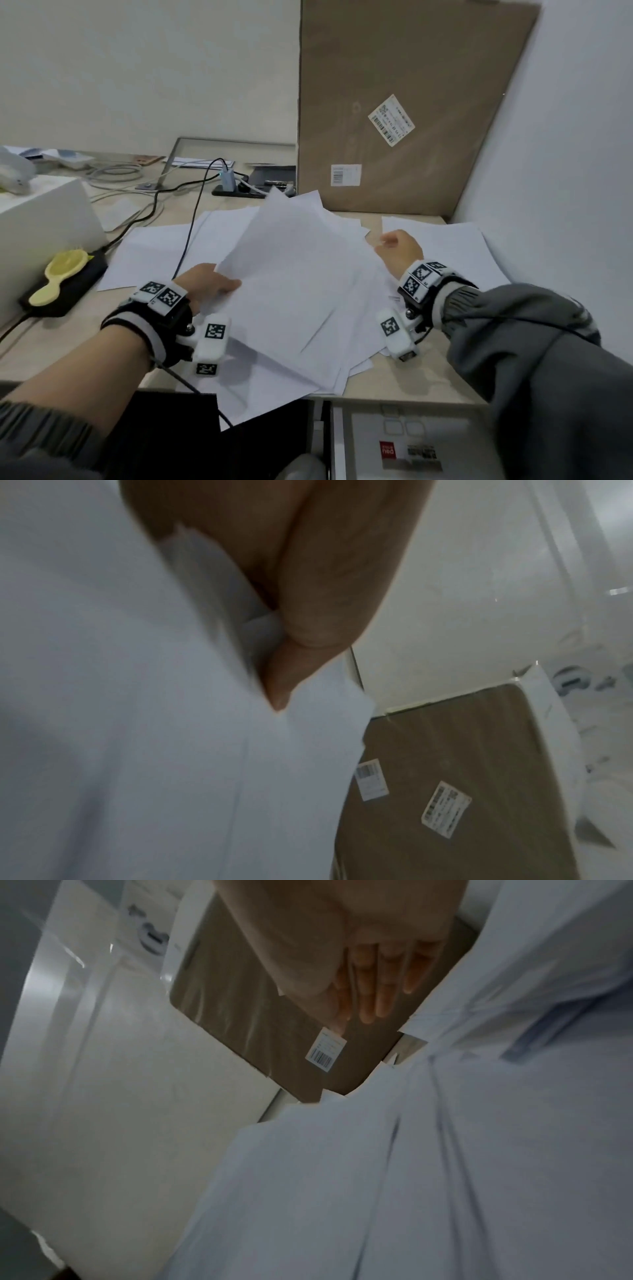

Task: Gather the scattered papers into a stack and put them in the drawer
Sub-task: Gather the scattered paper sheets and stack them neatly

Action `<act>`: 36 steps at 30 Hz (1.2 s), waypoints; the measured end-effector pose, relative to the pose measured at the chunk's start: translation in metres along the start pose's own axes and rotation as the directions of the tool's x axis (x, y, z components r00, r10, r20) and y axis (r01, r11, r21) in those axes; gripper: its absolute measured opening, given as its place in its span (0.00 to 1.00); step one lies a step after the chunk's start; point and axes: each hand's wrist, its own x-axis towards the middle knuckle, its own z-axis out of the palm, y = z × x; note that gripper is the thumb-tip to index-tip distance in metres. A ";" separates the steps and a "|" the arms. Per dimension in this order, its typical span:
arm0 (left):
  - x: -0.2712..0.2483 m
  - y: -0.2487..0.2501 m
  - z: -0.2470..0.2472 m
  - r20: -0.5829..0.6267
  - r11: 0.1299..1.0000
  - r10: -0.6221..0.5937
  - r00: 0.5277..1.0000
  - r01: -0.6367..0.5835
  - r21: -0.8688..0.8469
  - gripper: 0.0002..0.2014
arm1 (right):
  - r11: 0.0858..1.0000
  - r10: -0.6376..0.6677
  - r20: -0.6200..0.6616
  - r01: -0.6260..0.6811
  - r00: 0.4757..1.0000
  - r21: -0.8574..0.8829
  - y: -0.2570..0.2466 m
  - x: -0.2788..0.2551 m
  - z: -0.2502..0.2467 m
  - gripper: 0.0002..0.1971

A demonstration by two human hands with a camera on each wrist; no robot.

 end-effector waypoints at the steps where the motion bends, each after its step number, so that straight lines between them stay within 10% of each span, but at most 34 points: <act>1: -0.002 -0.003 0.000 0.009 0.987 0.019 1.000 -0.018 -0.158 0.12 | 0.998 0.049 0.013 -0.050 0.999 0.048 0.004 -0.004 -0.004 0.08; 8: -0.046 0.013 0.032 0.140 0.831 0.232 0.962 -0.122 -0.542 0.10 | 0.750 0.129 0.603 -0.475 0.787 0.460 -0.012 -0.050 -0.025 0.19; 16: -0.067 0.036 0.019 0.263 0.921 0.275 0.925 -0.175 -0.348 0.28 | 0.793 0.002 0.386 -0.237 0.922 0.561 -0.023 -0.058 -0.052 0.18; 23: -0.074 0.099 0.013 -0.034 0.783 0.420 0.907 -0.381 -0.491 0.15 | 0.706 -0.180 0.223 -0.032 0.958 0.707 -0.056 -0.062 -0.059 0.14; 36: -0.071 0.101 0.025 0.019 0.822 0.456 0.890 -0.413 -0.393 0.22 | 0.528 -0.112 0.188 -0.102 0.976 0.843 -0.055 -0.067 -0.048 0.22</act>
